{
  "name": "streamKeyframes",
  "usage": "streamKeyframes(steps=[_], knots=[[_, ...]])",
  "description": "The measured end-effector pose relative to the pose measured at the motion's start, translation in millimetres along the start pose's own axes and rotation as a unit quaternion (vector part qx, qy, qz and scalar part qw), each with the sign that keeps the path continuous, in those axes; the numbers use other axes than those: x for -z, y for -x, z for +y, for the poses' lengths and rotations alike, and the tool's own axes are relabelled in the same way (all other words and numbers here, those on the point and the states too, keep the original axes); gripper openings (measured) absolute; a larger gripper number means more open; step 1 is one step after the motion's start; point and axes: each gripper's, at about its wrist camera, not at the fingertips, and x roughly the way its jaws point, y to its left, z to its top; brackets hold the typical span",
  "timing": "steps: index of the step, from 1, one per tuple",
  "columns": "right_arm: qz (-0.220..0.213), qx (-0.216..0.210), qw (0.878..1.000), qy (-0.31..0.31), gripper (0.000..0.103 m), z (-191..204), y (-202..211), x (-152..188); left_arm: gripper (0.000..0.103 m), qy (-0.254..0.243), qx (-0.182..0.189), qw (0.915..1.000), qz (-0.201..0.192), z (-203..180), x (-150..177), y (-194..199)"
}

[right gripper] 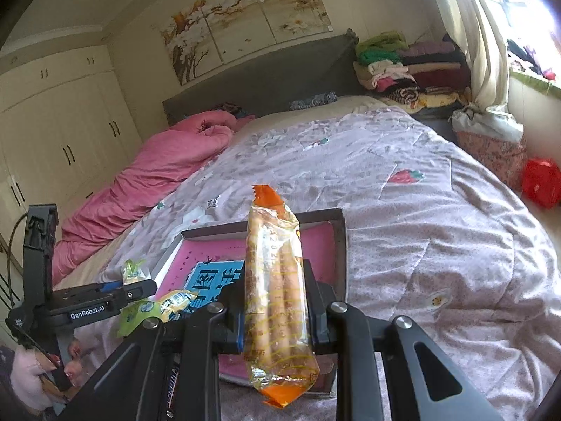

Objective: Organize snacks
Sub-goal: 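Open the left gripper to drop the green bag while the right gripper lowers the cracker packet into the tray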

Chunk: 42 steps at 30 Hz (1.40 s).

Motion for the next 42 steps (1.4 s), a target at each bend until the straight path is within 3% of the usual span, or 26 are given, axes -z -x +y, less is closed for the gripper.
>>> streamKeyframes(steps=[23, 35, 42], knots=[[0.074, 0.024, 0.997, -0.003, 0.025, -3, -55, 22, 0.039, -0.005, -0.004, 0.9997, 0.022, -1, 9, -19], [0.078, 0.02, 0.997, 0.016, 0.026, 8, -57, 28, 0.039, -0.001, -0.005, 0.9996, 0.027, 2, 11, -21], [0.069, 0.021, 0.997, 0.032, 0.034, 15, -48, 27, 0.039, -0.001, -0.001, 0.9998, 0.022, 3, 10, -18]])
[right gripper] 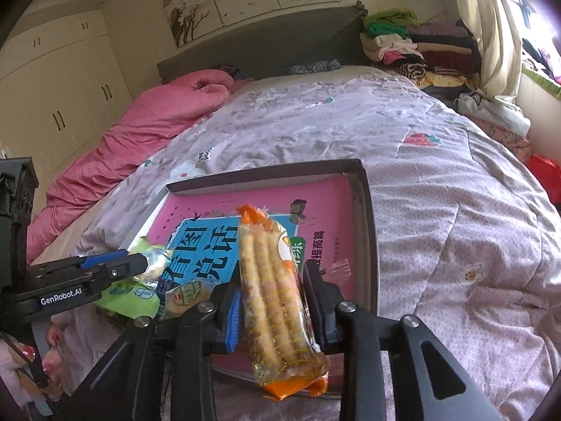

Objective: Organize snacks
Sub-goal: 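Open the left gripper to drop the green bag while the right gripper lowers the cracker packet into the tray, then release the cracker packet with the right gripper and move both grippers back over the quilt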

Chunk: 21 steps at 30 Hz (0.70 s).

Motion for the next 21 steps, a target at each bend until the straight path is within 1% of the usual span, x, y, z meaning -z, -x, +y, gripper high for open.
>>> streamKeyframes(steps=[7, 8, 10, 16, 17, 19, 21], knots=[[-0.015, -0.004, 1.0, 0.014, 0.039, 7, 10, -3, 0.039, 0.005, 0.006, 1.0, -0.002, 2, -1, 6], [-0.016, -0.006, 1.0, 0.015, 0.039, 7, 11, -3, 0.04, 0.006, 0.006, 1.0, -0.003, 2, 0, 9], [-0.02, -0.008, 1.0, 0.015, 0.04, 7, 15, -3, 0.044, 0.008, 0.011, 0.9999, -0.006, 2, -1, 13], [-0.032, -0.015, 0.999, 0.016, 0.041, 7, 26, -4, 0.046, 0.008, 0.022, 0.9996, -0.014, 0, -2, 27], [-0.035, -0.017, 0.999, 0.015, 0.041, 6, 29, -4, 0.047, 0.008, 0.023, 0.9996, -0.015, 0, -2, 30], [-0.04, -0.02, 0.999, 0.014, 0.042, 6, 33, -5, 0.06, 0.009, 0.031, 0.9993, -0.018, 0, -2, 35], [-0.046, -0.023, 0.999, 0.013, 0.045, 5, 38, -5, 0.061, 0.01, 0.036, 0.9991, -0.019, -1, -1, 40]])
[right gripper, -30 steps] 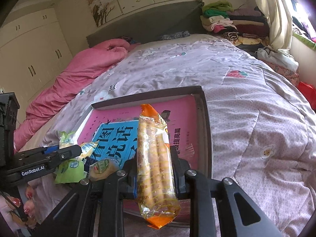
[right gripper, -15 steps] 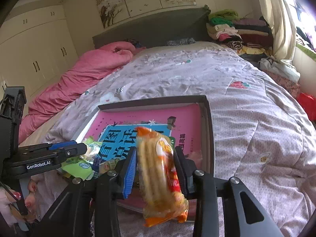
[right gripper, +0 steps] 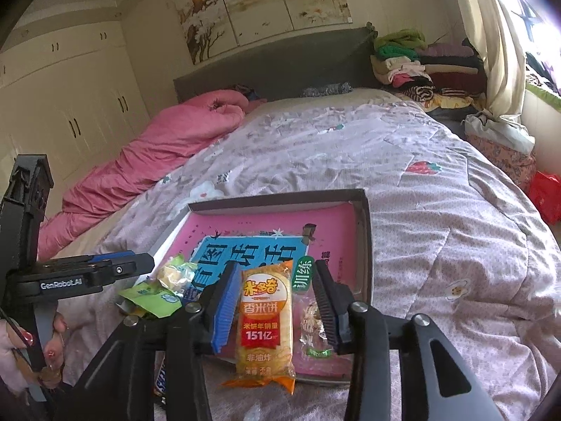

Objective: Organize snacks
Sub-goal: 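Release the cracker packet with the right gripper and move both grippers back over the quilt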

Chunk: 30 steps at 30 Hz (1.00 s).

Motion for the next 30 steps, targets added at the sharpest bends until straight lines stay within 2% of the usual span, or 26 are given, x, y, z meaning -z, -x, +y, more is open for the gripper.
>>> streamKeyframes(steps=[6, 10, 19, 30], knots=[[-0.011, -0.01, 1.0, 0.004, 0.048, 1, 17, 3, 0.062, -0.006, 0.006, 1.0, 0.002, -4, 7, 13], [-0.009, -0.019, 1.0, 0.013, 0.048, 3, 28, 11, 0.069, -0.016, 0.006, 0.9998, 0.009, -9, 17, 18], [-0.01, -0.021, 0.999, 0.037, 0.049, 9, 54, 31, 0.072, -0.033, 0.007, 0.9991, 0.026, -17, 34, 21], [0.014, -0.012, 1.0, 0.021, 0.049, 6, 59, 50, 0.072, -0.035, 0.009, 0.9976, 0.06, -19, 61, 17]])
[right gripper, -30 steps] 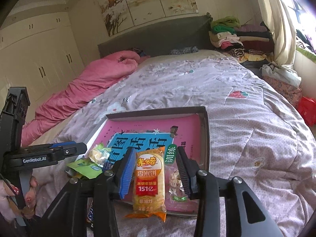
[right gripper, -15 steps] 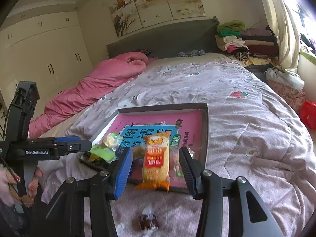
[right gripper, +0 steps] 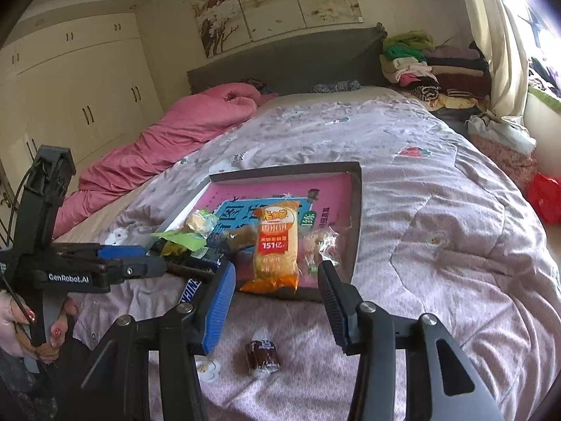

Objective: Organize snacks
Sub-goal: 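Release the cracker packet with the right gripper and move both grippers back over the quilt, then close the left gripper on the Snickers bar while the right gripper grasps the small brown chocolate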

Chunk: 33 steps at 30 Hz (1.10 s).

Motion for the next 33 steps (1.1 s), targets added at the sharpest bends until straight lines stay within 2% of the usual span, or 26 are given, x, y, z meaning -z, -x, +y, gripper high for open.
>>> streamKeyframes(steps=[9, 20, 26, 29, 31, 33], knots=[[0.032, 0.001, 0.999, 0.015, 0.049, 11, -4, 13, 0.072, -0.003, -0.002, 0.9998, 0.019, -3, 13, -9], [0.119, 0.011, 0.989, 0.082, 0.049, 33, -35, 41, 0.072, -0.002, 0.004, 0.999, 0.044, -5, 22, -25], [0.155, 0.02, 0.983, 0.095, 0.042, 35, -50, 53, 0.072, -0.001, 0.01, 0.9983, 0.057, -8, 28, -38], [0.16, 0.023, 0.982, 0.098, 0.037, 35, -56, 55, 0.072, 0.003, 0.014, 0.9981, 0.059, -9, 29, -45], [0.166, 0.029, 0.981, 0.099, 0.03, 34, -60, 55, 0.072, 0.012, 0.017, 0.9979, 0.061, -8, 29, -50], [0.169, 0.03, 0.98, 0.097, 0.029, 33, -62, 55, 0.068, 0.015, 0.015, 0.9981, 0.058, -8, 27, -53]])
